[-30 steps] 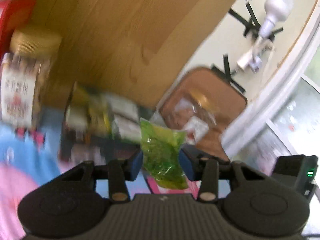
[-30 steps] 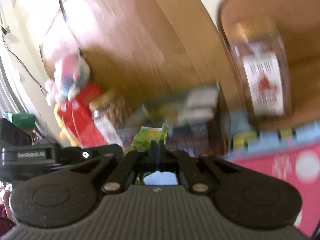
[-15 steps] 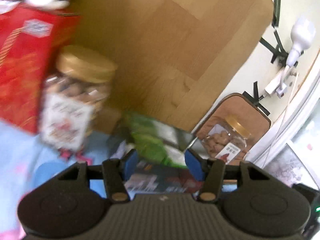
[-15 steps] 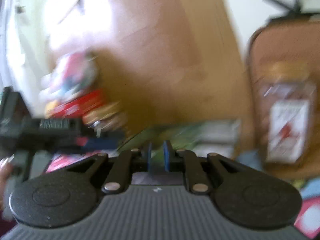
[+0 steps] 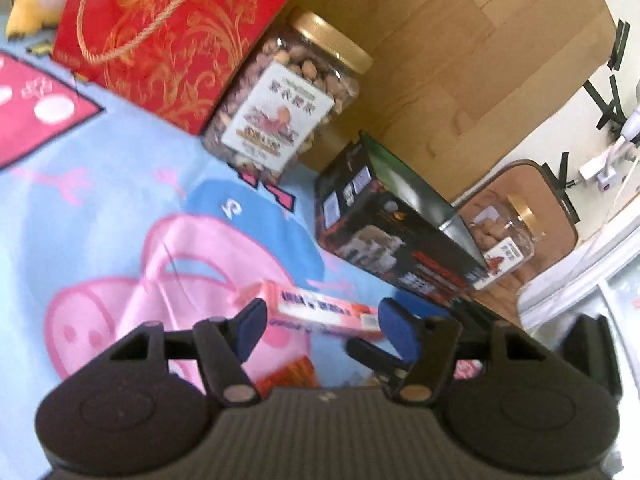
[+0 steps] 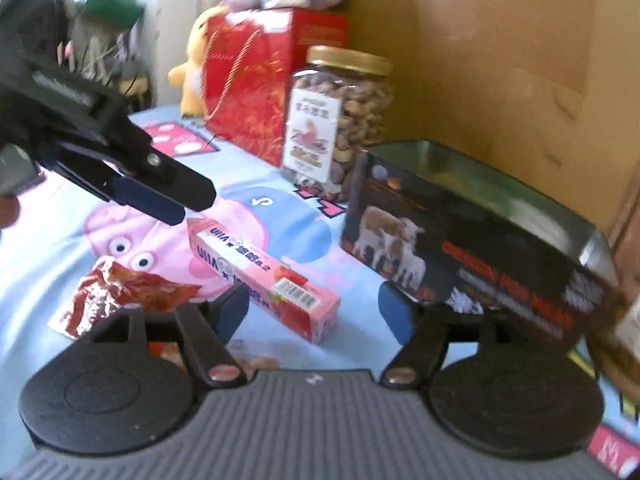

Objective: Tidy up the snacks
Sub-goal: 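Grasp the pink UHA candy box with the left tool and drop it into the box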

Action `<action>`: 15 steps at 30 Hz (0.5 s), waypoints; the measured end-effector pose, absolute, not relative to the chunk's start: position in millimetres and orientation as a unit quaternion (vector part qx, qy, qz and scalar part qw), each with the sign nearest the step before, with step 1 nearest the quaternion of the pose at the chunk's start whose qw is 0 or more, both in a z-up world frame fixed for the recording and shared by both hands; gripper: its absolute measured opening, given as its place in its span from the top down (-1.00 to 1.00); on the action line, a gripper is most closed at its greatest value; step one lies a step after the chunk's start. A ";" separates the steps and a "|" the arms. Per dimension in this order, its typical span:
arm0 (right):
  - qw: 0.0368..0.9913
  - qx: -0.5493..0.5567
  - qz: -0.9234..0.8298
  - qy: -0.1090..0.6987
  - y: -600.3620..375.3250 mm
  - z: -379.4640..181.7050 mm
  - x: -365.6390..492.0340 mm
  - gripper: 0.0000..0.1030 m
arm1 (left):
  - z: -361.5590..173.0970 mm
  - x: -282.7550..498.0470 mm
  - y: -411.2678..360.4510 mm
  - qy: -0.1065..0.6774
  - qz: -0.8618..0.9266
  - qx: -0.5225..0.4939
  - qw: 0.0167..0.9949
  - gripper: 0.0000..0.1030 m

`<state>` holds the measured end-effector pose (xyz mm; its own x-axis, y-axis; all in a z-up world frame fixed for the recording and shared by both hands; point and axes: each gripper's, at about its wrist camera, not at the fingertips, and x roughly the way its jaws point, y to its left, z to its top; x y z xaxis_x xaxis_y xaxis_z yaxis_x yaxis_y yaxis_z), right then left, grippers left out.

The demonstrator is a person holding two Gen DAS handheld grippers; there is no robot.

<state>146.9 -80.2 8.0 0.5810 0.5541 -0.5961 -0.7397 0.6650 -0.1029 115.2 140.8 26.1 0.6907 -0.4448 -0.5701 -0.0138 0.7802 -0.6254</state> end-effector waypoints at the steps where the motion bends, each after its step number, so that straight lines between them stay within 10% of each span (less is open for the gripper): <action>1: 0.866 -0.178 0.377 0.275 -77.4 5.7 151.5 -0.39 | 25.2 115.1 139.0 0.376 -0.126 -0.309 0.864 -0.24; 4: 0.858 -0.174 0.386 0.290 -77.4 0.9 150.3 0.09 | 18.7 118.3 133.3 0.386 -0.112 -0.304 0.864 -0.45; 10: 0.865 -0.129 0.384 0.296 -80.1 5.0 126.7 0.44 | 8.2 132.7 127.6 0.390 -0.105 -0.322 0.857 -0.56; 15: 0.871 -0.111 0.390 0.278 -77.6 9.6 103.3 0.51 | 7.1 142.4 124.2 0.398 -0.099 -0.324 0.853 0.21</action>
